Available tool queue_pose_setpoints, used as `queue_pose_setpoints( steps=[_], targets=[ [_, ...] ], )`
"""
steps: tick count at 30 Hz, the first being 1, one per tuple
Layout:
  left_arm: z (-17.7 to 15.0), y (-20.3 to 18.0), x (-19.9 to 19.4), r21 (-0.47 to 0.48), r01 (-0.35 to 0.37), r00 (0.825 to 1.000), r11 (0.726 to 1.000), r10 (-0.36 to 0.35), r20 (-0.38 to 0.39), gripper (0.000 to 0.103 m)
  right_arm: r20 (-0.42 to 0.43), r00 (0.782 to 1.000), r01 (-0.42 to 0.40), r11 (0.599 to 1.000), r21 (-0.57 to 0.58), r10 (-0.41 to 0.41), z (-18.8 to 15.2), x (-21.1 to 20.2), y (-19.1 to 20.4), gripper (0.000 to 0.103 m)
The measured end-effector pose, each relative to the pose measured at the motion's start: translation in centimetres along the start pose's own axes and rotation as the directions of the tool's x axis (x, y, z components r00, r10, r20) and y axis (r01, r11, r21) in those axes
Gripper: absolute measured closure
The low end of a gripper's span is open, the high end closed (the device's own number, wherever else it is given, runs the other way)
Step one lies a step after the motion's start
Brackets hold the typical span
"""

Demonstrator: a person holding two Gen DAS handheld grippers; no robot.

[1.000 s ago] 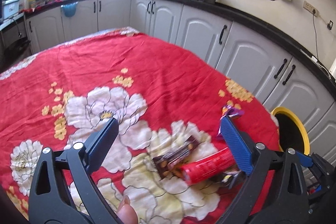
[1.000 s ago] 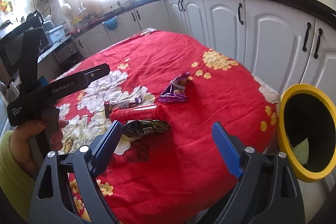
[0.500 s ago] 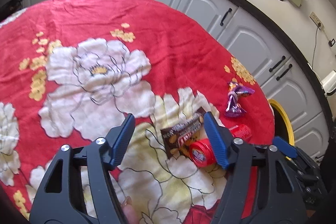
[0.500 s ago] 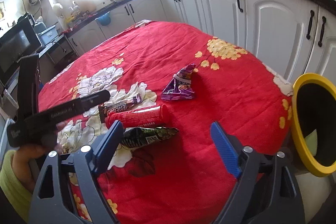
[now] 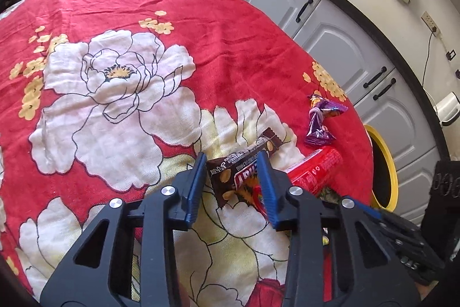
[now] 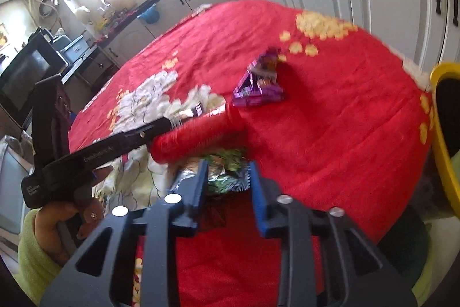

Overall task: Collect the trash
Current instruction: 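Grasp the brown candy bar with the left tool while the right tool grasps the green wrapper, then carry the candy bar and green wrapper with both tools over the yellow bin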

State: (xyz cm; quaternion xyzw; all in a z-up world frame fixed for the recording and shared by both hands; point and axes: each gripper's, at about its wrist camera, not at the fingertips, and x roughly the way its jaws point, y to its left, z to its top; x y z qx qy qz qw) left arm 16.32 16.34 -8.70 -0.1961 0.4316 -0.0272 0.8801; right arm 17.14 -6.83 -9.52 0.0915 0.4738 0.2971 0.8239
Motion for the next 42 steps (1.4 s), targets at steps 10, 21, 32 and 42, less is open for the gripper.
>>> queue_pose_setpoints(
  steps=[10,21,32,42],
  targets=[
    [0.1,-0.4,0.0,0.015,0.009,1.000,1.000,-0.009,-0.002,0.092,-0.008,1.000,-0.015,1.000,-0.005,0.015,-0.8,-1.0,-0.6,0.098],
    [0.3,-1.2,-1.0,0.033,0.011,1.000,0.999,-0.011,0.025,0.097,0.035,0.999,-0.008,1.000,-0.024,0.009,-1.2,-3.1,-0.9,0.101],
    [0.4,-3.8,-2.6,0.083,0.028,0.997,0.996,-0.033,0.066,0.100,0.118,0.993,0.016,1.000,0.010,-0.017,-0.5,-6.9,-3.7,0.102],
    [0.7,-8.2,-4.5,0.153,0.072,0.989,0.986,-0.090,0.114,0.100,0.203,0.979,0.024,0.999,0.024,-0.028,0.5,-9.5,-5.0,0.102]
  ],
)
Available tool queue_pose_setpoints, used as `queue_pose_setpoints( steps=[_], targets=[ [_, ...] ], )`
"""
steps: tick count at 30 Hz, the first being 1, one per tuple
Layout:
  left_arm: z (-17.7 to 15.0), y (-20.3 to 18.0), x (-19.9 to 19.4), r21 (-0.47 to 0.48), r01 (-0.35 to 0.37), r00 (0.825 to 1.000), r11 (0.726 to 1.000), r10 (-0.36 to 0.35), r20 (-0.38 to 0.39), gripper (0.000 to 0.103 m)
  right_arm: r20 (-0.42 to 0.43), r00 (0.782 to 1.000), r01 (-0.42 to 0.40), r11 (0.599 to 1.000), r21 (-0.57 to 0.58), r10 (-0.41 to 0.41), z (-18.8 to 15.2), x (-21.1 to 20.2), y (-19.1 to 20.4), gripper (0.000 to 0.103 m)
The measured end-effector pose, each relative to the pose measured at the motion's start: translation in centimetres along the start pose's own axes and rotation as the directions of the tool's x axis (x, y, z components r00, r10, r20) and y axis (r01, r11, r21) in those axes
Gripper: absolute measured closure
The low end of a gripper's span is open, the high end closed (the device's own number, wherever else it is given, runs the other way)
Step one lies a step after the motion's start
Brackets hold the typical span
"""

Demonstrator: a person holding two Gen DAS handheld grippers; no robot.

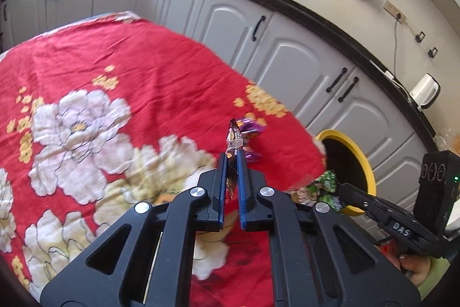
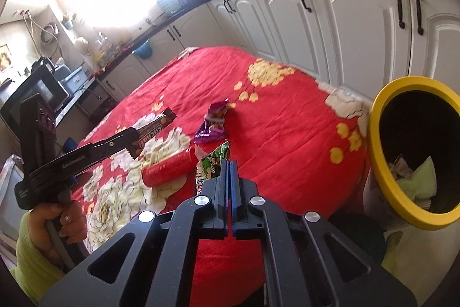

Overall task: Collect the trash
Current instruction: 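Carry the candy bar and green wrapper with both tools over the yellow bin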

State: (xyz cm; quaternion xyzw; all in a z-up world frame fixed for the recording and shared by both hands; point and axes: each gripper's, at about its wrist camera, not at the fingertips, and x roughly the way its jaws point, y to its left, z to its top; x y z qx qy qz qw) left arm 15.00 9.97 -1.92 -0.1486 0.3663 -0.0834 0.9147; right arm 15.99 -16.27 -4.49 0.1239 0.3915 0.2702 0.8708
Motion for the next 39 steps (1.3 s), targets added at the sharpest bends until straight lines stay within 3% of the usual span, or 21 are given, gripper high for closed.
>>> queue_pose_setpoints(
  steps=[18,39],
  targets=[
    [0.3,-8.6,2.8,0.099,0.076,0.997,0.992,-0.074,-0.019,0.100,0.109,0.993,0.038,0.996,0.081,-0.047,1.5,-3.6,-4.7,0.102],
    [0.2,-15.2,5.6,0.184,0.138,0.990,0.973,-0.130,-0.053,0.100,0.212,0.960,0.148,0.973,0.178,-0.185,2.9,-7.9,-11.5,0.102]
  ],
)
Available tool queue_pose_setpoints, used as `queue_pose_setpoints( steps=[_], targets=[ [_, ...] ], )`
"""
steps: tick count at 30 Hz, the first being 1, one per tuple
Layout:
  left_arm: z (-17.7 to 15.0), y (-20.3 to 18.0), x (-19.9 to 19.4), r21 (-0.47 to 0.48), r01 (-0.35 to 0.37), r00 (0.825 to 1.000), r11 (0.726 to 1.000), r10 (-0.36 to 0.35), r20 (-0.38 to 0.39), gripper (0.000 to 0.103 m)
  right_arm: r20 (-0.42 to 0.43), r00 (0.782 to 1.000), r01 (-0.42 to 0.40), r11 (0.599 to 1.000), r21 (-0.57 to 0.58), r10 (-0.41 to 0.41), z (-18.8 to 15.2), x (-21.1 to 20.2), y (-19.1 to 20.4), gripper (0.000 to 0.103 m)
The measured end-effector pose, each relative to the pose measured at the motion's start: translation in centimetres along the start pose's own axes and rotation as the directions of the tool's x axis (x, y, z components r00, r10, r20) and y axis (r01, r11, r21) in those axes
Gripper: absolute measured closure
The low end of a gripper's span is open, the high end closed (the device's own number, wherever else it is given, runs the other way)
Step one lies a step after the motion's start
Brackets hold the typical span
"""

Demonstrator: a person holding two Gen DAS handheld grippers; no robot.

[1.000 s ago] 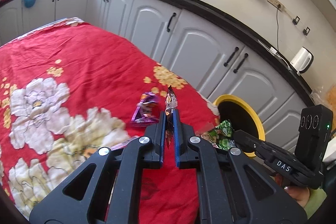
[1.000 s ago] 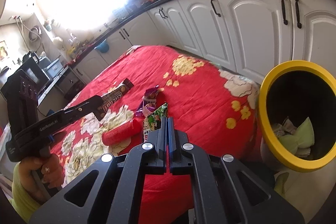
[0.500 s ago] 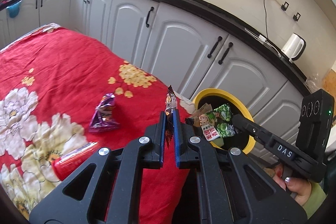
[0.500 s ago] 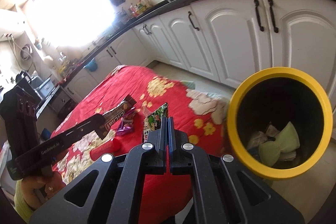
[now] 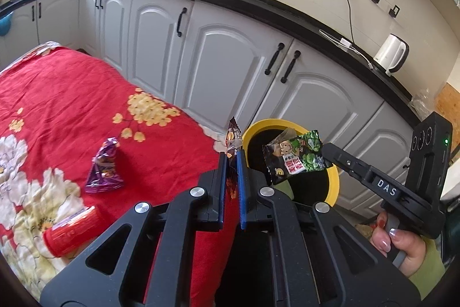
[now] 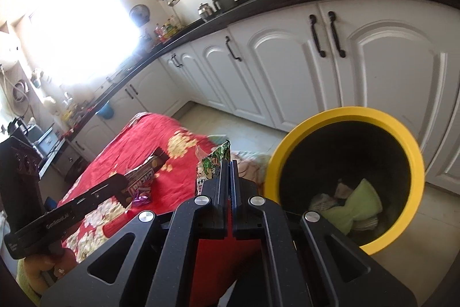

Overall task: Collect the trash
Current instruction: 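Carry the candy bar and green wrapper with both tools over the yellow bin, then open both tools to drop the candy bar and green wrapper into the bin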

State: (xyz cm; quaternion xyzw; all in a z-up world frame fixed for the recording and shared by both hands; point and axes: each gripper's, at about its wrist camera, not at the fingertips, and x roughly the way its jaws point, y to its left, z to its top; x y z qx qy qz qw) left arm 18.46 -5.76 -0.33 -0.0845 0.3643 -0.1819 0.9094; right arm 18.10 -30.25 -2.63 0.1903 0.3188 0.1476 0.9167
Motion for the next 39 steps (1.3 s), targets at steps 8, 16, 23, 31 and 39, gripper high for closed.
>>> queue_pose_setpoints(
  steps=[8,16,23,31,39],
  targets=[
    [0.2,-2.1,1.7,0.024,0.029,0.999,0.999,-0.029,-0.016,0.100,0.028,0.999,0.042,0.999,0.020,-0.043,0.8,-0.9,-2.2,0.102],
    [0.4,-4.6,3.5,0.054,0.052,0.998,0.997,-0.050,-0.035,0.100,0.050,0.995,0.082,0.996,0.040,-0.084,1.5,-1.6,-4.7,0.102],
    [0.1,-6.3,5.2,0.077,0.066,0.996,0.995,-0.062,-0.061,0.100,0.066,0.991,0.117,0.991,0.058,-0.121,1.9,-2.2,-6.7,0.102],
    [-0.4,-7.8,6.8,0.099,0.084,0.993,0.992,-0.074,-0.093,0.100,0.078,0.983,0.162,0.983,0.081,-0.169,2.1,-2.6,-9.1,0.102],
    [-0.8,-9.4,8.3,0.120,0.106,0.988,0.987,-0.091,-0.121,0.100,0.077,0.975,0.200,0.973,0.112,-0.209,2.1,-2.8,-11.2,0.102]
  ],
)
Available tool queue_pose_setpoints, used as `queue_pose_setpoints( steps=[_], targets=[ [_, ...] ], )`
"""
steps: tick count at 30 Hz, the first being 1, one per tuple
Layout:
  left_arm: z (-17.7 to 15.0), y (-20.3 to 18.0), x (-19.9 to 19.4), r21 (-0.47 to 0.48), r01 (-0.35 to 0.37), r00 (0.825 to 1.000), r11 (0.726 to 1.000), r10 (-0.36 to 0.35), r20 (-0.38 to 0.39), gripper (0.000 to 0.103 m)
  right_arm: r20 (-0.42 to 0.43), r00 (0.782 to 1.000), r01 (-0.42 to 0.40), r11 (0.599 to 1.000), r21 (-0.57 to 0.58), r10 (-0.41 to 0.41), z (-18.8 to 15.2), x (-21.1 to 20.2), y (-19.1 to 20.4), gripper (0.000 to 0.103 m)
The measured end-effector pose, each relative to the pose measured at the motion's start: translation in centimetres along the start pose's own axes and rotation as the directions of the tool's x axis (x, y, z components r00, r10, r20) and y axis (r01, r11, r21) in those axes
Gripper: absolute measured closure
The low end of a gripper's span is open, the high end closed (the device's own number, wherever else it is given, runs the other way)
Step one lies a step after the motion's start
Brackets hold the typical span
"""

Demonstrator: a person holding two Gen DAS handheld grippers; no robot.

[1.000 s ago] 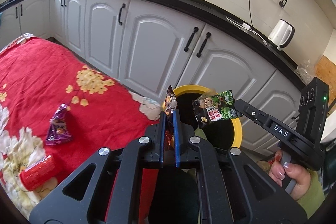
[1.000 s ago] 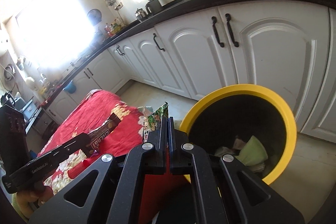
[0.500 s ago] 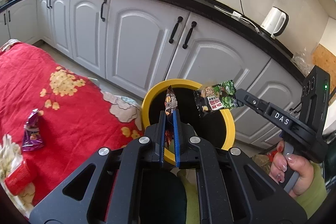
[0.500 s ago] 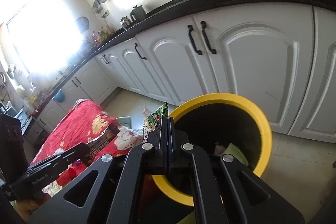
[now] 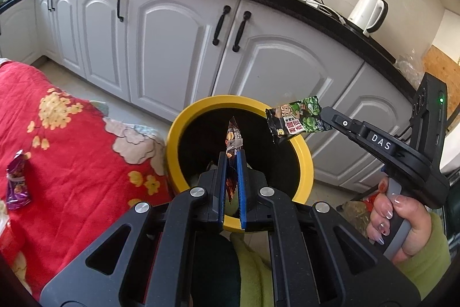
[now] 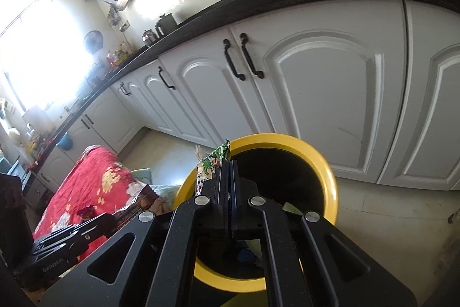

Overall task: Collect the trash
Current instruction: 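Open both tools to drop the candy bar and green wrapper into the bin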

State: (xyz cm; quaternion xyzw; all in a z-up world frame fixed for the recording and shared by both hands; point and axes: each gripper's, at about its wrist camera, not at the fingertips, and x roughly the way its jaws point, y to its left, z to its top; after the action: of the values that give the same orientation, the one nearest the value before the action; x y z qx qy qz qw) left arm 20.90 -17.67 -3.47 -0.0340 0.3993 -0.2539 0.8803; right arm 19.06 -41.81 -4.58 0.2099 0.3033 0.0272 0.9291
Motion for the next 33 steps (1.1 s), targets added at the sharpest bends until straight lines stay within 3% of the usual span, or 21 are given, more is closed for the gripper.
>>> queue_pose_setpoints(
  steps=[31,32,33],
  targets=[
    [-1.8,-1.8,7.6,0.018,0.034,0.988,0.999,-0.031,-0.151,0.099,-0.108,0.990,0.095,0.993,0.070,-0.087,-2.0,3.7,-4.8,0.101],
    [-1.8,-1.7,7.7,0.016,0.030,0.988,0.999,-0.027,-0.152,0.093,-0.111,0.990,0.091,0.993,0.076,-0.083,-2.0,3.9,-4.9,0.101],
    [-1.7,-1.7,7.8,0.014,0.028,0.988,1.000,-0.025,-0.153,0.081,-0.115,0.990,0.090,0.993,0.082,-0.080,-2.1,3.9,-5.0,0.099]
  ],
)
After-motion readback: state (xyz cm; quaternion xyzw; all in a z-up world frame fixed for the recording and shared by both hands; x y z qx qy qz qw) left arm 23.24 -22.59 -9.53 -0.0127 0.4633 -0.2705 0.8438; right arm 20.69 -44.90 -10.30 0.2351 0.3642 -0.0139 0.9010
